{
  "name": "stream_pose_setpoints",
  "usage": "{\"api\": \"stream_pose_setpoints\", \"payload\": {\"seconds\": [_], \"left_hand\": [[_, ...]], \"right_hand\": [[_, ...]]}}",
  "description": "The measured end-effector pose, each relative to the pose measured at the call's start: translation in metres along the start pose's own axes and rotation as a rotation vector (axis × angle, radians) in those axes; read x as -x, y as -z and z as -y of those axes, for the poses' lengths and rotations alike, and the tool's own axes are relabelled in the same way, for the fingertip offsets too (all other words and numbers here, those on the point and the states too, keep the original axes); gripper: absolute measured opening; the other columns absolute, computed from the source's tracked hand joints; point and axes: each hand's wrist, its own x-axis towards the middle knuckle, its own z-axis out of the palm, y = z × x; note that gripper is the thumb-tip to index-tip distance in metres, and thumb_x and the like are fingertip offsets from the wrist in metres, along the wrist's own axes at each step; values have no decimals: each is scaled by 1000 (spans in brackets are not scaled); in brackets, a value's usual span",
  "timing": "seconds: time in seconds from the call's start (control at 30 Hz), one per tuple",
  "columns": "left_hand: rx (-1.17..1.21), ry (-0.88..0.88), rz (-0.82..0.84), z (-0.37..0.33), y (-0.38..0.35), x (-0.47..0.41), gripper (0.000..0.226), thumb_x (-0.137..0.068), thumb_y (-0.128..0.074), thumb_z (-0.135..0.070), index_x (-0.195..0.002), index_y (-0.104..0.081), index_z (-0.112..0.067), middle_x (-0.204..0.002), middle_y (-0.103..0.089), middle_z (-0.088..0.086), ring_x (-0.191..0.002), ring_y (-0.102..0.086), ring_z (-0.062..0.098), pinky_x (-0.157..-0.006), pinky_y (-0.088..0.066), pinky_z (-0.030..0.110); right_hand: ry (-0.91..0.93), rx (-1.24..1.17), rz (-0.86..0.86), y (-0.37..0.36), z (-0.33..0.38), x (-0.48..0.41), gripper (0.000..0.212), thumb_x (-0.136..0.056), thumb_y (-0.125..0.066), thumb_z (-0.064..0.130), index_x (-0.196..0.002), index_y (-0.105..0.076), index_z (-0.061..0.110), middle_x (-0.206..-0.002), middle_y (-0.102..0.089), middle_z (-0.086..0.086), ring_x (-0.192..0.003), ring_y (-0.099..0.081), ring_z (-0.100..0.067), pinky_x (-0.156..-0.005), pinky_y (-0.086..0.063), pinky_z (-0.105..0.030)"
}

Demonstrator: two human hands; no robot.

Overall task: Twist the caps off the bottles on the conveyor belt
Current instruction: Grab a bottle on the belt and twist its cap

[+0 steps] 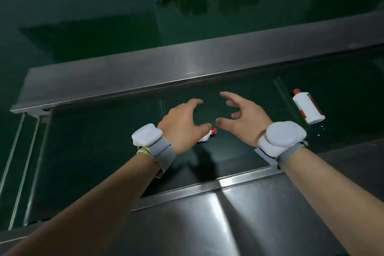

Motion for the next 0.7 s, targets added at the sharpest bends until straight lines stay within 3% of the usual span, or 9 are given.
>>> {"api": "stream_pose_setpoints", "payload": {"seconds": [0.1, 0.2, 0.3, 0.37, 0.43, 0.53, 0.7], "left_hand": [[-9, 59, 28, 25, -37, -25, 65, -75, -67, -44, -135, -44, -33, -126, -60, -2, -114, -56, 20, -93, -46, 34], [-52, 123, 64, 62, -86, -54, 58, -73, -68, -37, -128, -51, -30, -111, -65, -3, -102, -60, 21, -80, -43, 28], [-40, 105, 96, 91, -117, -73, 43, -67, -65, -28, -105, -53, -44, -82, -61, -22, -83, -61, 8, -64, -41, 23], [-89, 89, 105, 109, -138, -88, 41, -65, -62, -34, -99, -46, -51, -76, -58, -25, -80, -60, 7, -64, -43, 24], [-183, 141, 134, 131, -165, -108, 50, -64, -54, -48, -113, -45, -48, -104, -61, -15, -104, -57, 21, -81, -47, 35], [-332, 172, 202, 146, -188, -121, 78, -70, -59, -47, -140, -27, -36, -145, -40, 4, -135, -31, 32, -104, -31, 46], [-493, 97, 301, 158, -215, -149, 84, -77, -63, -37, -147, -16, -31, -149, -34, 5, -135, -29, 33, -107, -27, 50]], "right_hand": [[-67, -24, 39, -22, -31, -25, 71, -73, -76, 37, -136, -42, 45, -132, -56, 4, -106, -57, -15, -88, -41, -24], [-142, -20, 112, -57, -77, -55, 72, -73, -76, 33, -136, -42, 44, -131, -58, 3, -107, -58, -18, -91, -45, -29], [-190, 11, 169, -82, -111, -71, 72, -76, -73, 33, -138, -40, 43, -132, -57, 4, -113, -56, -21, -90, -43, -26], [-224, 48, 194, -97, -134, -83, 70, -76, -71, 34, -138, -39, 44, -129, -59, 5, -110, -57, -21, -83, -41, -22], [-260, 69, 224, -114, -161, -100, 69, -77, -69, 35, -138, -39, 45, -125, -61, 3, -107, -58, -22, -78, -39, -21], [-270, 81, 261, -129, -183, -114, 71, -77, -68, 34, -141, -36, 40, -134, -54, 2, -119, -51, -22, -84, -34, -19], [-381, 39, 264, -161, -219, -147, 84, -74, -70, 30, -146, -26, 35, -134, -51, -2, -117, -52, -23, -82, -36, -22]]}}
